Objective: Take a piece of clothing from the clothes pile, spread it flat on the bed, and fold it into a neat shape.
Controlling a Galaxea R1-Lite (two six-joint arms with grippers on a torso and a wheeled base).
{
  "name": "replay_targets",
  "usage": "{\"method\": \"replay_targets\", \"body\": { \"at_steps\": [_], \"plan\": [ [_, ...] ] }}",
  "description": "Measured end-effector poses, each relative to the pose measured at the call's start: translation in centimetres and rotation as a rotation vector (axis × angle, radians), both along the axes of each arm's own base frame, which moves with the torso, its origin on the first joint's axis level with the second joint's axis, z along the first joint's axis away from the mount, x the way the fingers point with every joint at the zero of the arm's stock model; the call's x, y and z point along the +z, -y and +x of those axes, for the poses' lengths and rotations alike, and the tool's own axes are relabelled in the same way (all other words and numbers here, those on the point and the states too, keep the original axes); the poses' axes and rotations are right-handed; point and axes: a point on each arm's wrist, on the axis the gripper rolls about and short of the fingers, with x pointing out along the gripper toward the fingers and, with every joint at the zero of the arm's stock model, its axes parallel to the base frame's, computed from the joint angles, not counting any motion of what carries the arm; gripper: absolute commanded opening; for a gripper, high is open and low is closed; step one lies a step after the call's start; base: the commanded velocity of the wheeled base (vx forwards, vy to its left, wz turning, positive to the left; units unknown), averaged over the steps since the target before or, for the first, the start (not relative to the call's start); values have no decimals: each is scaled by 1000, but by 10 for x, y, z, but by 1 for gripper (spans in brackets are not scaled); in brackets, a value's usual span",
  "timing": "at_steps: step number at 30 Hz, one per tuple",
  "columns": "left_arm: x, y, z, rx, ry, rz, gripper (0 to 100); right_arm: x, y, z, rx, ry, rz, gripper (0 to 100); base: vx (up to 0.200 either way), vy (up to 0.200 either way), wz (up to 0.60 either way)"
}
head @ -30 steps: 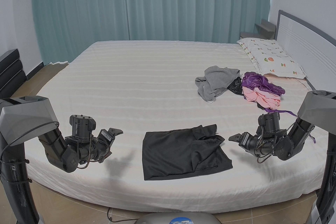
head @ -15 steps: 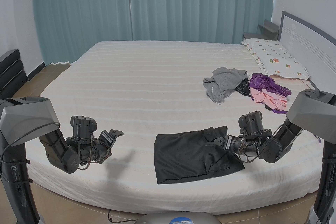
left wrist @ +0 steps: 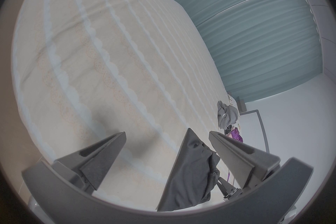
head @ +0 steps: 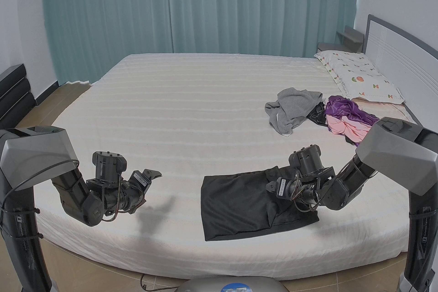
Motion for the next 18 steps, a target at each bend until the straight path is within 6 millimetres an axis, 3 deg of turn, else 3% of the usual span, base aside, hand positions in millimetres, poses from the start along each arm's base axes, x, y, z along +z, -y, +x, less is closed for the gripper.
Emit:
{"method": "replay_targets", "body": {
  "at_steps": [9,18],
  "plan": [
    [0,0,0,0,0,0,100,-13,-7,0,9,-13,-48,100,0,0,0],
    [-1,0,0,0,-1,1,100,-16,8,-12,34,-47,-206,100,0,0,0]
  ]
}}
